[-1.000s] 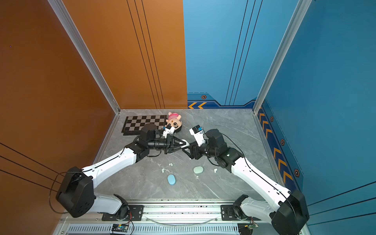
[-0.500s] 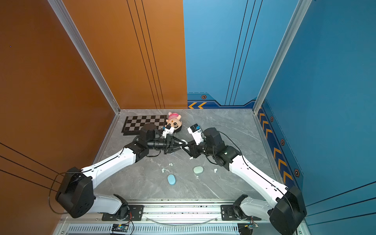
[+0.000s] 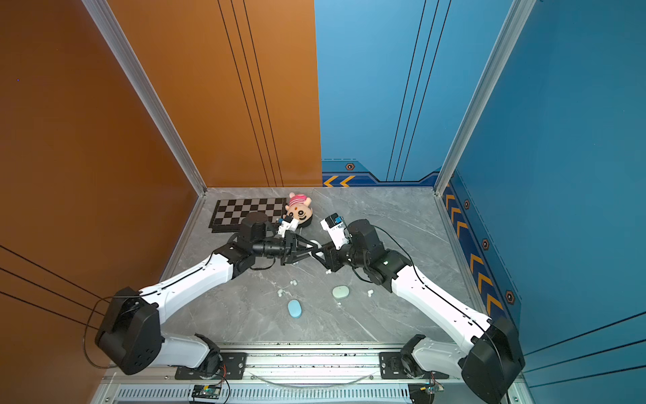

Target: Insert the wireless bluetooth earbuds into the charging case

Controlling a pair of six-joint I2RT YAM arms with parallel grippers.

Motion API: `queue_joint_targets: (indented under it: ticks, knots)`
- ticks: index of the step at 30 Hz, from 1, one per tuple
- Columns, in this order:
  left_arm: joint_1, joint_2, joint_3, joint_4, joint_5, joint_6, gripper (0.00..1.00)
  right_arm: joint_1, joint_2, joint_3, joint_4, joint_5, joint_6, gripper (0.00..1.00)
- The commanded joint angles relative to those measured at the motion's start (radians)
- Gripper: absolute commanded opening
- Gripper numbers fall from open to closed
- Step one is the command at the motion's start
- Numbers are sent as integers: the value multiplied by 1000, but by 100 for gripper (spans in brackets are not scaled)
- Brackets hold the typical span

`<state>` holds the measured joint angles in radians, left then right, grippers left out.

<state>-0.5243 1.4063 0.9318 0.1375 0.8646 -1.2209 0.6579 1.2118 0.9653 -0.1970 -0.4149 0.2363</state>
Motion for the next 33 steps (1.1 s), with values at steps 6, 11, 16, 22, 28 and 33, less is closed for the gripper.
queue_joint_targets:
  ticks: [6, 11, 16, 22, 28, 33]
  knots:
    - [0, -21, 19, 13, 19, 3, 0, 19, 10, 24, 13, 14, -18, 47]
    - [-2, -20, 20, 11, 18, 1, 0, 20, 10, 26, 9, 14, -20, 44]
    - [-3, -20, 23, 12, 16, -2, 0, 20, 12, 28, 5, 10, -23, 35]
    - [-5, -16, 39, 13, 11, -19, 14, 18, 11, 35, -3, 6, -21, 30]
    - [0, -22, 48, 12, -5, -2, 50, -16, 4, 58, -45, -47, -23, 29]
    - [17, -42, 27, 47, -26, 2, 64, -48, -17, 66, -99, -99, -30, 29]
